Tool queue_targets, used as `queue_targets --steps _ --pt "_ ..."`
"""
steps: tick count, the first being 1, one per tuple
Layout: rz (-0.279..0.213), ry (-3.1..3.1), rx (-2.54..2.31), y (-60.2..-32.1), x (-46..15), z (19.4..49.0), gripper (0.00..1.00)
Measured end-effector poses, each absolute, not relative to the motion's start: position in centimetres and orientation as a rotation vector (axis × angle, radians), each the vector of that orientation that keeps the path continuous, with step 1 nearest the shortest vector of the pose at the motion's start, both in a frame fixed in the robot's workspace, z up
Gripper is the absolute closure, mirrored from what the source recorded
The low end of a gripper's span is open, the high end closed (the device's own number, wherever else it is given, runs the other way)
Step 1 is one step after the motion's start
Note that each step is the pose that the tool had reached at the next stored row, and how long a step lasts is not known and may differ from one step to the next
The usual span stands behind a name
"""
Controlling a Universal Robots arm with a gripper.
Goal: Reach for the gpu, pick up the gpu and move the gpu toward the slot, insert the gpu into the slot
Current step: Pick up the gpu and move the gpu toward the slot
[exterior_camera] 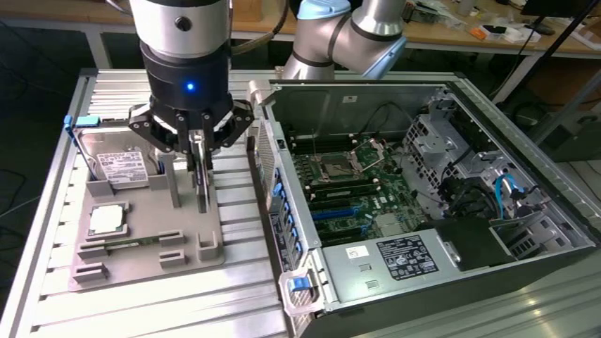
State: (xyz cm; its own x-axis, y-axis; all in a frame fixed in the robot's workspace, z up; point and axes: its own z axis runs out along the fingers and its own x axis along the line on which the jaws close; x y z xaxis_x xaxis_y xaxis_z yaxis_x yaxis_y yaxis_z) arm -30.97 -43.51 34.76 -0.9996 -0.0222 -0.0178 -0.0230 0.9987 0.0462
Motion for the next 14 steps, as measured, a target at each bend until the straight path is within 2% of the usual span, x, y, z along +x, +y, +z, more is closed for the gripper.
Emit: queue_targets --steps 14 --pt "0.073 3.123 -0.035 -43.5 -31.0 39.5 0.73"
